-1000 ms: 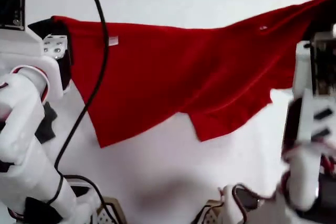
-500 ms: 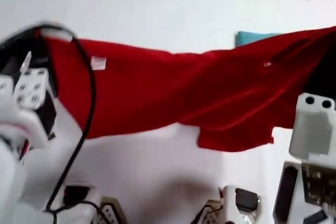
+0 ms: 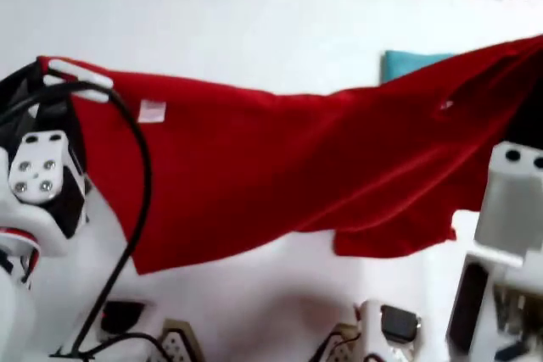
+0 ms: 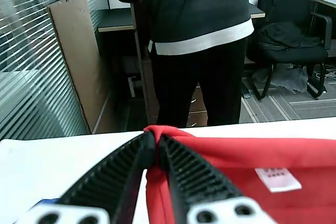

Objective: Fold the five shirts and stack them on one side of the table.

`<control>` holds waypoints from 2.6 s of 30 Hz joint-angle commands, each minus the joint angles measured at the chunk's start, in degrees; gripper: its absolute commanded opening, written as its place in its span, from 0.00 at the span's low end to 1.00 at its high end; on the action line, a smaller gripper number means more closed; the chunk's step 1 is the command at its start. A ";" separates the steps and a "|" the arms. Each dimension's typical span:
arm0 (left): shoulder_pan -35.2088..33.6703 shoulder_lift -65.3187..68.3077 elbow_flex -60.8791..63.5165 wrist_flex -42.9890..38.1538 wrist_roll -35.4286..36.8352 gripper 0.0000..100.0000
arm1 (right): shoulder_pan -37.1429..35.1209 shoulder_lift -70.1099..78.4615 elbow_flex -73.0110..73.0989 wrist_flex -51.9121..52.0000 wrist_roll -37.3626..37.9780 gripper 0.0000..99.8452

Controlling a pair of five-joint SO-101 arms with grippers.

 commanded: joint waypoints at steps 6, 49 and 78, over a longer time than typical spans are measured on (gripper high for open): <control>-0.62 -0.26 -0.40 -1.05 -0.44 0.02 | 0.48 3.91 0.00 -4.53 3.34 0.02; -0.70 28.48 23.08 -20.31 -4.48 0.02 | -6.90 17.45 39.91 -22.46 3.25 0.02; -3.78 58.81 -3.47 -5.80 -6.51 0.02 | -13.67 39.60 21.98 0.40 2.81 0.02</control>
